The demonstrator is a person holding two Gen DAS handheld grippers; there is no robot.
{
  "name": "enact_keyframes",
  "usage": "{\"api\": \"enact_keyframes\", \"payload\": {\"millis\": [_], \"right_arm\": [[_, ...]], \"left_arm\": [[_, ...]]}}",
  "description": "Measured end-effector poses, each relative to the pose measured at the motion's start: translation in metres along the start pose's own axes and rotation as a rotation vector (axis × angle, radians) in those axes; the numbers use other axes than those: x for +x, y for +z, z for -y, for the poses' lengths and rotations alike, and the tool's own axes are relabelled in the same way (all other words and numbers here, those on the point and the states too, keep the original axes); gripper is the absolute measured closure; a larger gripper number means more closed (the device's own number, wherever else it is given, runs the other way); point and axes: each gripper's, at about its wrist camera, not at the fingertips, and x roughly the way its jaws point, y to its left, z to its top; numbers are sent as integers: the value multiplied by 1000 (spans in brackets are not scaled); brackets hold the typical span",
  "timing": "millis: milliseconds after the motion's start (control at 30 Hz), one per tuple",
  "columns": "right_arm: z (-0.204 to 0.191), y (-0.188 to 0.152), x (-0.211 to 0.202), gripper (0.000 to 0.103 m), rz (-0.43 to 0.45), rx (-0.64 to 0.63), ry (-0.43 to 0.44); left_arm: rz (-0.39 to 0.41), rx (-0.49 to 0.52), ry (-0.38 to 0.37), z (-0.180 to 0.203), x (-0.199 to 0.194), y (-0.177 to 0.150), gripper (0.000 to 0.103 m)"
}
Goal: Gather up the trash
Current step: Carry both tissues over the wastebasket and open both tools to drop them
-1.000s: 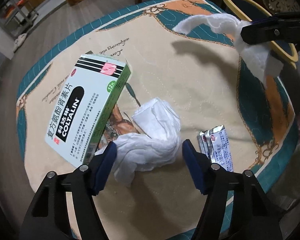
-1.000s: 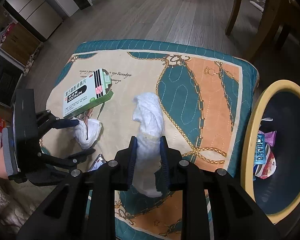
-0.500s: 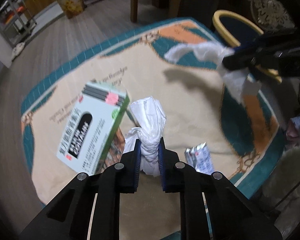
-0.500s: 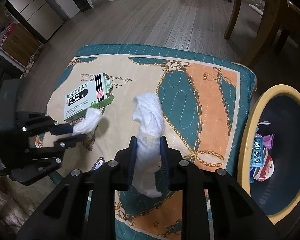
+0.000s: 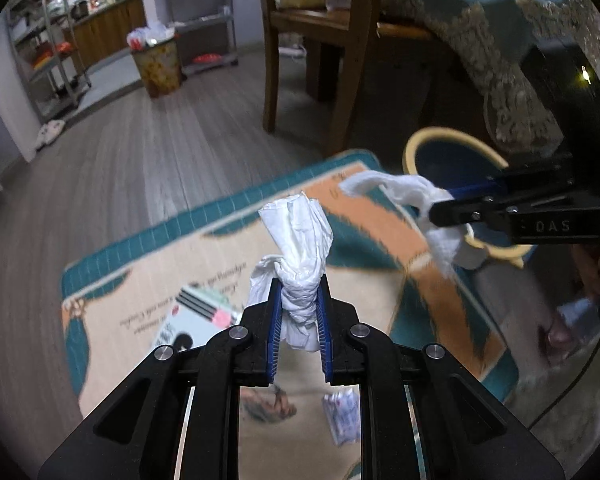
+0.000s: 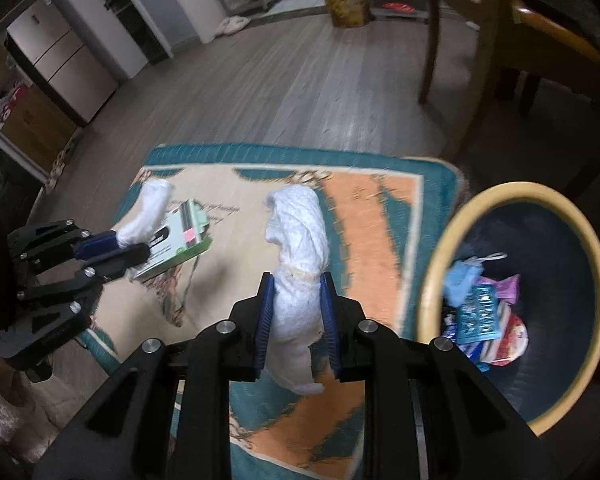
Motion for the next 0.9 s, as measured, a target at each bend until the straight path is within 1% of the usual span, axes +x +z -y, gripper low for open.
{"api": "enact_keyframes", "payload": {"millis": [200,400,667,900], "right_arm": [[35,1,-26,80,64,65,-25],[68,-3,-47,80,112,132,-44],[104,-10,-63,80,143,203,-76],[128,-18,-71,80,156,243,-113]], "left_arm": [[51,-14,-10,10,0,15,85],[65,2,-32,30,8,28,85],[73,4,-64,55,19,45,85],[88,19,-103,85,28,59,85]]}}
